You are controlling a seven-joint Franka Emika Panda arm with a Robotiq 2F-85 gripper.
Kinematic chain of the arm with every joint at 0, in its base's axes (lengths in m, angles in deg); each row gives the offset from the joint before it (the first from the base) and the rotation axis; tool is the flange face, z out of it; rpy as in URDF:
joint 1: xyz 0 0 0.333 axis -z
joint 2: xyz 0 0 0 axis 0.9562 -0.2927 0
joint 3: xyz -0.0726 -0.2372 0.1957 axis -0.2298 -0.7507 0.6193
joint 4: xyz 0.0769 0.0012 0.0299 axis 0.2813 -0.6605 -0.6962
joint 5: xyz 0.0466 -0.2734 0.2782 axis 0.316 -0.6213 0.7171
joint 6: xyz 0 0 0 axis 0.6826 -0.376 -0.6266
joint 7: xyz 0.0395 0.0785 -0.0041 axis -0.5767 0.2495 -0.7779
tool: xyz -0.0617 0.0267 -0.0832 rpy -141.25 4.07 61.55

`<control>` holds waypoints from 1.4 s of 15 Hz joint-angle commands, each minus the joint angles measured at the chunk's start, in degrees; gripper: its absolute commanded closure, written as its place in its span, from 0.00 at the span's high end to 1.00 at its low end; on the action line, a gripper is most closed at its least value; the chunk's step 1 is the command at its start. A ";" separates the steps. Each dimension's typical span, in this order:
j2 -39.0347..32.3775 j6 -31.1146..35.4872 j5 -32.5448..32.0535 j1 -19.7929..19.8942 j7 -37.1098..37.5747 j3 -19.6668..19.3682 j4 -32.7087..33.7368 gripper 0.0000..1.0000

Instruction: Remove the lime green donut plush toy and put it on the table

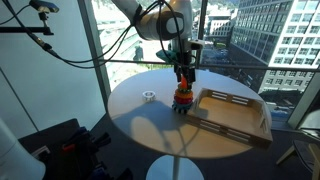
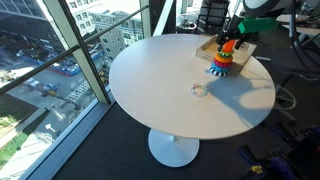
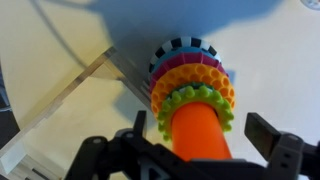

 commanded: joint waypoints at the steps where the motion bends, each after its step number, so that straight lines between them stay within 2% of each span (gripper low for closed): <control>1: -0.95 -0.90 -0.26 -0.69 0.94 -0.38 0.71 1.00; 14: 6.38 2.66 -0.27 -0.74 0.97 -0.41 -7.19 1.00; 21: 6.04 2.85 -0.08 -0.47 1.08 -0.44 -8.12 1.00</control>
